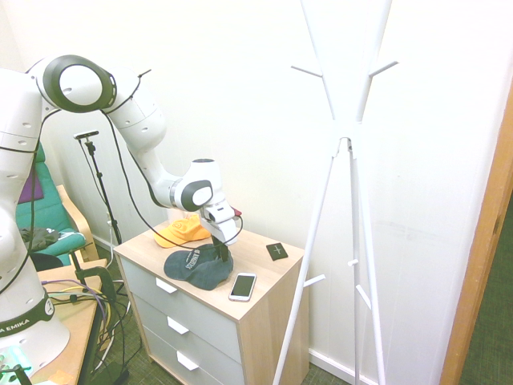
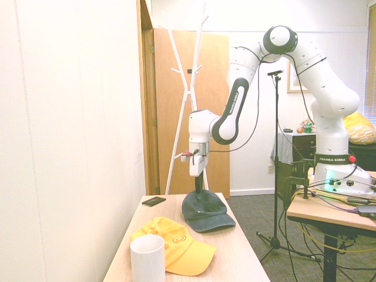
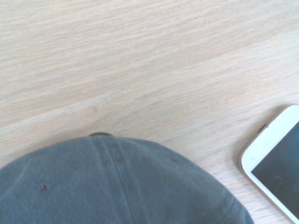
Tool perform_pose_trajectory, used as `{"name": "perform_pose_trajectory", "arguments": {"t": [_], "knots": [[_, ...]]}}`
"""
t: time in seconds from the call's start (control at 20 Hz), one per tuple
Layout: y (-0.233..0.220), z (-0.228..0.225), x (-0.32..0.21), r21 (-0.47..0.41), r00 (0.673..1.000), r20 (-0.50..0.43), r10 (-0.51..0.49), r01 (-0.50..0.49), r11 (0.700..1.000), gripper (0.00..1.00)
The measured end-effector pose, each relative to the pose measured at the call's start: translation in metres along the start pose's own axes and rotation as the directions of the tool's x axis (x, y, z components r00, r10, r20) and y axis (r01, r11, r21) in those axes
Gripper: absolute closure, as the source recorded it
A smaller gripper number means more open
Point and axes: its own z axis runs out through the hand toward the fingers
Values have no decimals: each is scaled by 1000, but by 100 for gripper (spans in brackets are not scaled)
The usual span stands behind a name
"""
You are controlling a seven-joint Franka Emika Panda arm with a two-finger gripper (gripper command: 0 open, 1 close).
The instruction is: Hang the cap
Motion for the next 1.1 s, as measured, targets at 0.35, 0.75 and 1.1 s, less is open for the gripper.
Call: {"name": "perform_pose_trajectory", "arguments": {"t": [0.35, 0.75, 1.1], "knots": [[-1, -5, 4, 3, 1000, 4, -7, 7, 1000, 100], [-11, -170, 18, -87, 955, -203, -216, 203, 975, 100], [18, -334, 64, -325, 809, -481, -339, 194, 925, 100]]}}
